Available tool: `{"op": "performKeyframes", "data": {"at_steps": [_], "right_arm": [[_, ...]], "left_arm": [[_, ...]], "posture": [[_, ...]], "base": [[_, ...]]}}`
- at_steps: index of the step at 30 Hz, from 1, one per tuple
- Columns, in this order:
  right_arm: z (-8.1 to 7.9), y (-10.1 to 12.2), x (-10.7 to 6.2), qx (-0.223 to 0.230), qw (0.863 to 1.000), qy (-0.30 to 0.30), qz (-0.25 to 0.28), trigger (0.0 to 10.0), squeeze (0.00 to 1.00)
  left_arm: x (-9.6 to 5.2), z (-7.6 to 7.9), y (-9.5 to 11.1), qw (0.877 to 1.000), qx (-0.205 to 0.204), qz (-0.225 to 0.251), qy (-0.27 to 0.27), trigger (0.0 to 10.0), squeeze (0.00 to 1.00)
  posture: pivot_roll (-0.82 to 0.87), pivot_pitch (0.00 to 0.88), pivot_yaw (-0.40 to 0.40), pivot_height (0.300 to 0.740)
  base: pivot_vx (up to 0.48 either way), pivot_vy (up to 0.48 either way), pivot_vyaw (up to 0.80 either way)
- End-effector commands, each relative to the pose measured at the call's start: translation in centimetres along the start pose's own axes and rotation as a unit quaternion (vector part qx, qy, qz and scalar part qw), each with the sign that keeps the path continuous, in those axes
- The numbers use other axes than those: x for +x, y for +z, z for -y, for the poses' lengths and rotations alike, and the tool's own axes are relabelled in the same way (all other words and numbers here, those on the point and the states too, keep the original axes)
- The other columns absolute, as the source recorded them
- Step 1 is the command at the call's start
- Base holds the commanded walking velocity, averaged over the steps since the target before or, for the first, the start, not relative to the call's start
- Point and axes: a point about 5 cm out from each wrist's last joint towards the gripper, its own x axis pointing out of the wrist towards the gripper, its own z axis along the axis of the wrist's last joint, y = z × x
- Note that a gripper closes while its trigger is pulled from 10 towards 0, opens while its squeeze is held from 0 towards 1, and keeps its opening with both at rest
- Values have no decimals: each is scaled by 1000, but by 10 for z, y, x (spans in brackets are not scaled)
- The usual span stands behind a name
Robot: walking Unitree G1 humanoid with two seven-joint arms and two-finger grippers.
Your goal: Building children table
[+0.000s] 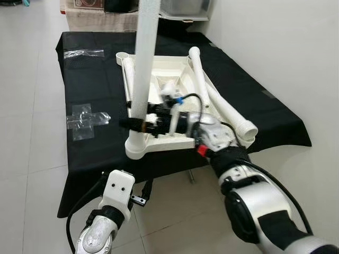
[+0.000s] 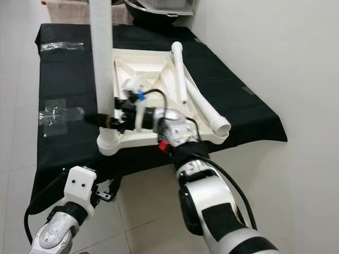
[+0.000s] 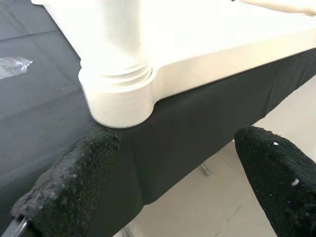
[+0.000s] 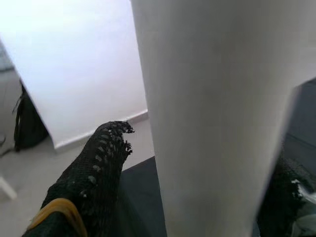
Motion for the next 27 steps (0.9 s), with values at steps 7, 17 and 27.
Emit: {"op": "performKeyframes", "data": {"at_steps": [7,17,27], "right_arm": [[-14,5,33,-26,999,21,-4,0,0],[13,0,23,-9,977,-212,3,0,0],[35,-21,-15,29,821,-569,-27,0,0]], "left_arm": [[0,4,1,1000,-3,0,-3,10000,0],[2,3,1,1000,-6,1,-1,10000,0],[3,3,1,1000,-5,1,-5,10000,0]], "posture": [[153,95,-166,740],[136,102,-162,740],[128,104,-157,740]], "base": [[0,0,0],[0,0,0],[0,0,0]]}}
